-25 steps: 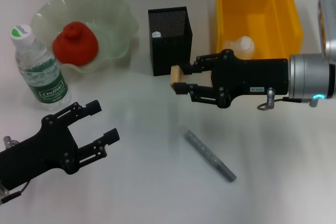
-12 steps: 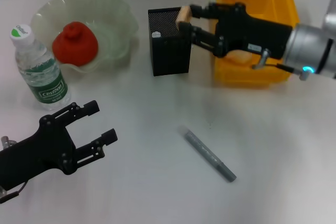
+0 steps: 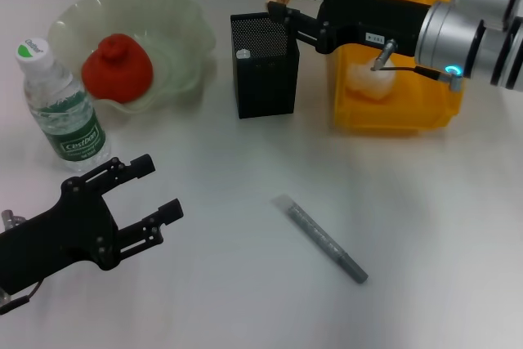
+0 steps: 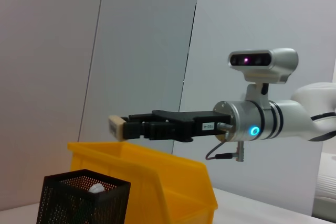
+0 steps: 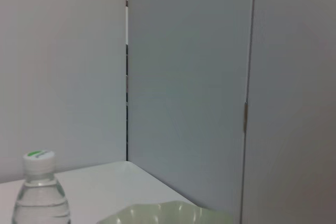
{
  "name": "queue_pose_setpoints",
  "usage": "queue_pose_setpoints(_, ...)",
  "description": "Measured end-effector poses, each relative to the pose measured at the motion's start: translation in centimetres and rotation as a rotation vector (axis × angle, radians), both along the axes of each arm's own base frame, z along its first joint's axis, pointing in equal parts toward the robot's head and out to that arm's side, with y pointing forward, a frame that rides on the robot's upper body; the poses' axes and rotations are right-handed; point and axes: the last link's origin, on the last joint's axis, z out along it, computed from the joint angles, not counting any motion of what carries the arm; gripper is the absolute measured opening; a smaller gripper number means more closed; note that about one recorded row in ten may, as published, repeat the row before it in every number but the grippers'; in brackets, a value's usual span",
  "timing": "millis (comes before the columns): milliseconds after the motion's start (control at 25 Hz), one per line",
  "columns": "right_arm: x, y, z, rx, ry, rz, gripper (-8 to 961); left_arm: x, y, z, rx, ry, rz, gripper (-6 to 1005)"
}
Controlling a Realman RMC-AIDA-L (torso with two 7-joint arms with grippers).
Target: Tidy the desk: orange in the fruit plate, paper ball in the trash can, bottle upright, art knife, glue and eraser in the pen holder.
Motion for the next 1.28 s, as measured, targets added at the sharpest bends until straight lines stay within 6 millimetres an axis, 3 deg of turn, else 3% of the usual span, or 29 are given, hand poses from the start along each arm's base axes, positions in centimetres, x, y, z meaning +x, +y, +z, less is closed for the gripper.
queue_pose_setpoints(360,-0.2,0.5,-0.8,0.005,-0.052,-0.012,440,0.0,0.1,0.1,-0.001,-0.003,0.004,758)
queue_pose_setpoints(680,-0.3,0.7,-0.7,0.013,-0.048,-0.016,602,0.0,0.1,0.1,-0.001,-0.004,0.004,758)
queue_pose_setpoints(840,-0.4,0.8,0.3,0.041,0.043,-0.043,665,-0.1,0.0,0.2,-0.001,-0.003,0.003,758)
queue_pose_setpoints(1080,-1.0,-1.2,2.3,-0.034,0.241,-0.007,710,-0.1,0.0,0.2,-0.009,0.009,-0.005,758)
queue_pose_setpoints(1280,-1.0,-3.4,3.8,-0.216,0.274,0.007,709,-0.2,0.0,0.4,-0.016,0.027,-0.017,758)
